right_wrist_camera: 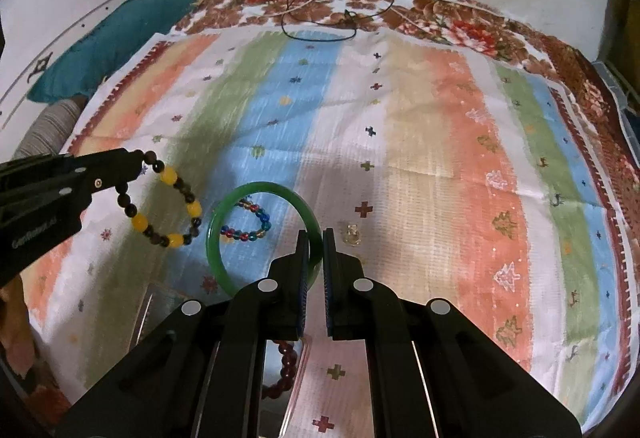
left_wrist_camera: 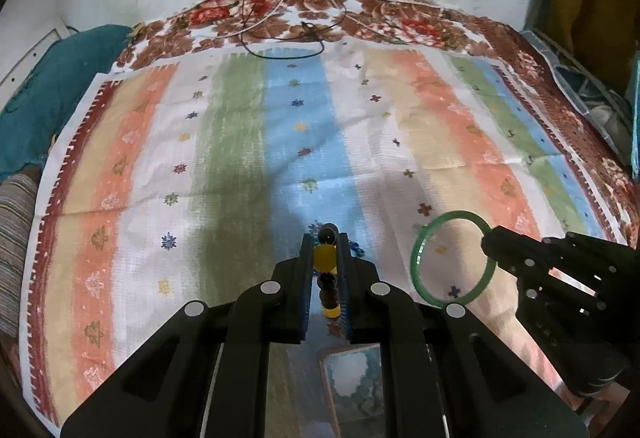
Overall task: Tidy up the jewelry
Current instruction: 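Carry both items over the silver tin and open both grippers to drop them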
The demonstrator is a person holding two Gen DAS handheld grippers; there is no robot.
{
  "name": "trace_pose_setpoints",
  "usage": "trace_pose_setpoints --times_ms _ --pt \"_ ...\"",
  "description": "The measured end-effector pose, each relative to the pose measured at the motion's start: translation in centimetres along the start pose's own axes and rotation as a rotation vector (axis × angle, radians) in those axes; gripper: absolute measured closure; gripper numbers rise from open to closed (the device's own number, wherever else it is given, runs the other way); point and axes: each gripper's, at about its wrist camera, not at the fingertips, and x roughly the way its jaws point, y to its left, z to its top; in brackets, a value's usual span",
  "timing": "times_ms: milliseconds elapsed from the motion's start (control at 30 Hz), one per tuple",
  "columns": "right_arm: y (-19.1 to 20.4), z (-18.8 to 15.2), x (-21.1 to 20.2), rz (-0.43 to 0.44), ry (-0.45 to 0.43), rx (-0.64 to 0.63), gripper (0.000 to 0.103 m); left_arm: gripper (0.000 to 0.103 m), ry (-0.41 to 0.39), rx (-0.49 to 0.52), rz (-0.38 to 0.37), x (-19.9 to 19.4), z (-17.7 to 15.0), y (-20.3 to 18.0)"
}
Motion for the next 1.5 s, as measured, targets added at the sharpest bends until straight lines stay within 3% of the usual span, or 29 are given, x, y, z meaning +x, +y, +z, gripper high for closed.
trace_pose_setpoints --times_ms 267,1000,1500 --pt "0.0 -0.7 -1.6 0.003 -0.027 0.003 0.095 0.092 -0.031 0.017 -0.001 -1.8 -0.9 -0.9" --pt "1.3 -3.3 -5.4 0.028 -0.067 -0.003 0.095 0.092 -0.087 0.009 -0.088 -6.8 -3.9 -2.8" --pt "1.7 -5.9 -6.7 0.045 -0.054 0.01 0.095 0.092 -0.087 0.016 -0.072 -7.8 -6.2 -3.4"
